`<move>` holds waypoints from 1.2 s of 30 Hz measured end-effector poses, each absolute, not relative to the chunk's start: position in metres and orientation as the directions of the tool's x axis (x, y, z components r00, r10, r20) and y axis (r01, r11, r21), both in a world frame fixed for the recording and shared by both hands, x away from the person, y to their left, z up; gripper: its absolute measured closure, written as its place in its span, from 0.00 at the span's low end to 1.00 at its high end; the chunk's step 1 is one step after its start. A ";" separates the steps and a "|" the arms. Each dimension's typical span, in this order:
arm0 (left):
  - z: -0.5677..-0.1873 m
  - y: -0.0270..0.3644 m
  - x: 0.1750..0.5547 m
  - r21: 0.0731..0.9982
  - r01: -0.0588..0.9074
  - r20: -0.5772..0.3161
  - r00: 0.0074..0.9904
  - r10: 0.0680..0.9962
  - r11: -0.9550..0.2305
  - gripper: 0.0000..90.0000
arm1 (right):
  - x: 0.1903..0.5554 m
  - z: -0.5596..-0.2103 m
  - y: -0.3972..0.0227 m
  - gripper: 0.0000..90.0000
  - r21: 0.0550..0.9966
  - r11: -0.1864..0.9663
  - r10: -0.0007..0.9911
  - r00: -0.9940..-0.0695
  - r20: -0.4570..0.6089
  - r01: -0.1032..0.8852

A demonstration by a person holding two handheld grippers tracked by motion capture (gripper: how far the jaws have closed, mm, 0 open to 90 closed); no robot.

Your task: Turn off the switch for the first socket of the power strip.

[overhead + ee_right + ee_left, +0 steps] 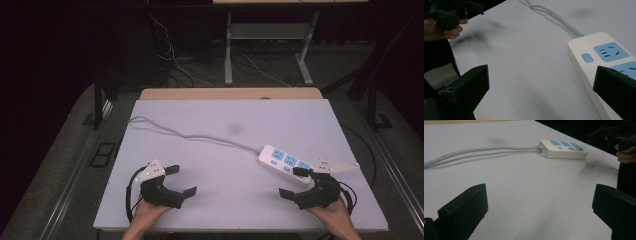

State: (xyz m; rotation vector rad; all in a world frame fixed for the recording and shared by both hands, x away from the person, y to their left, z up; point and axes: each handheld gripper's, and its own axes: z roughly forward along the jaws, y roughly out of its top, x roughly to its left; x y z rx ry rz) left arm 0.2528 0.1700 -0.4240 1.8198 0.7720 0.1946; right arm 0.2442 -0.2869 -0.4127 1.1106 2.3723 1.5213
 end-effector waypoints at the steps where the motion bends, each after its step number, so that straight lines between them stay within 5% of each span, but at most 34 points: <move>1: -0.424 0.170 0.253 0.891 0.411 -0.231 0.774 0.590 -0.191 0.00 | 0.244 -0.413 -0.286 0.00 0.824 0.234 0.629 -0.727 0.277 0.517; 36: -0.423 0.177 0.250 0.891 0.415 -0.233 0.764 0.602 -0.183 0.00 | 0.250 -0.406 -0.281 0.01 0.773 0.314 0.633 -0.728 0.262 0.551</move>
